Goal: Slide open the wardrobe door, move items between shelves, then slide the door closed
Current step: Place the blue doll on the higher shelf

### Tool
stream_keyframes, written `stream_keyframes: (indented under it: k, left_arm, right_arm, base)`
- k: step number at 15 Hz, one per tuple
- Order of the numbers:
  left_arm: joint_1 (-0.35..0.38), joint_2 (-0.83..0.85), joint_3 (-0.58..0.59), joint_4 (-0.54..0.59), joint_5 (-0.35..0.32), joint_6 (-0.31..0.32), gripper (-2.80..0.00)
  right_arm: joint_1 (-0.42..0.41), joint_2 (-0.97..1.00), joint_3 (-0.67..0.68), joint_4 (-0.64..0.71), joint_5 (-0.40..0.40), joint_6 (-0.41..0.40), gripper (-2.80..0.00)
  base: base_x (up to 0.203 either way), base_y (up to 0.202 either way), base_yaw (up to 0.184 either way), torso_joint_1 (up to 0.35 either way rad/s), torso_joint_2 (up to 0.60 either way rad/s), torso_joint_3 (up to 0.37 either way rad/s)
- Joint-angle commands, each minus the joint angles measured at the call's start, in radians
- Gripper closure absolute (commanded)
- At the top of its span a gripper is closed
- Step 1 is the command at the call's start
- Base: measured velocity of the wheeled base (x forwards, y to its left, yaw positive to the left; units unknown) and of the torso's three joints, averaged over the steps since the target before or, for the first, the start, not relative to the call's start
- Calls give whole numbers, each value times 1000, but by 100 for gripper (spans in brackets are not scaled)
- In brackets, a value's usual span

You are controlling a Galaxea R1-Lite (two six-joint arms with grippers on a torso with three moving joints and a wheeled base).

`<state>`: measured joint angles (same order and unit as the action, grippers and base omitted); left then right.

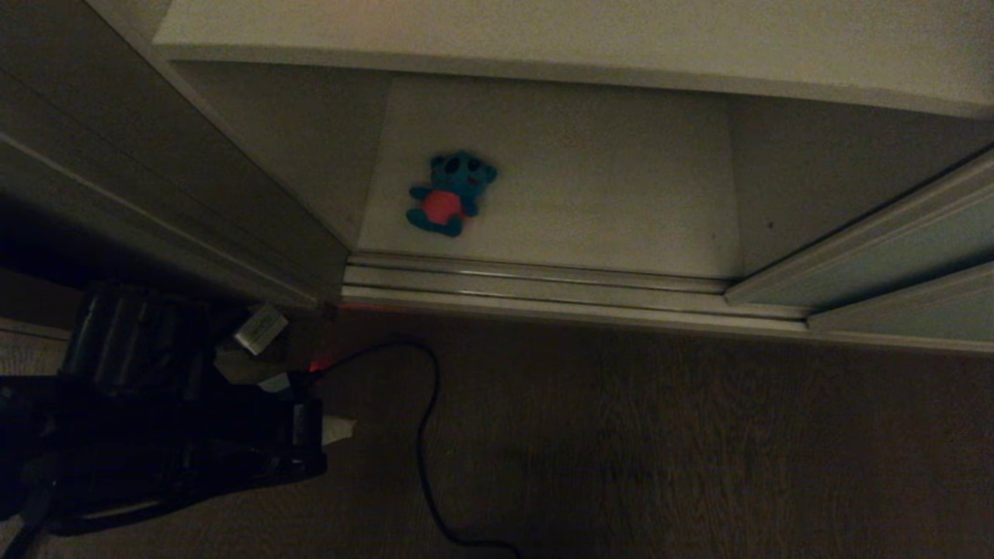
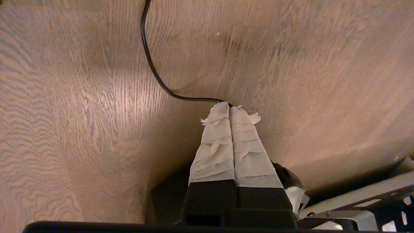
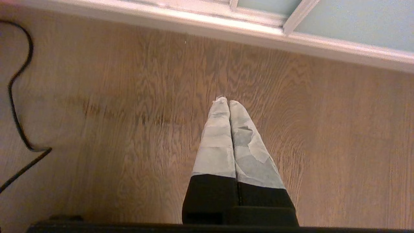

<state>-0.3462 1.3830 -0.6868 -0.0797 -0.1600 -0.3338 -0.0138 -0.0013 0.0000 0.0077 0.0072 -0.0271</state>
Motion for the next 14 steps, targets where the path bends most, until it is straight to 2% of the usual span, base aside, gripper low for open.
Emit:
stream_keyframes:
  k: [1, 9, 13, 14]
  left_arm:
    - [-1, 11, -3, -2, -1, -1, 0]
    - [-11, 134, -100, -4, -1, -3, 0]
    - [-11, 260, -253, -25, 4, -1, 0]
    - [-11, 300, -282, -65, 31, -2, 0]
  right_arm:
    - [0, 1, 3, 0, 0, -1, 0]
    - [0, 1, 3, 0, 0, -1, 0]
    - [0, 1, 3, 0, 0, -1, 0]
    - [0, 1, 3, 0, 0, -1, 0]
  base:
    - [0, 0, 0, -2, 4, -199]
    - [0, 0, 0, 4, 2, -175]
    - [0, 0, 0, 2, 0, -8]
    - [0, 0, 0, 0, 0, 0]
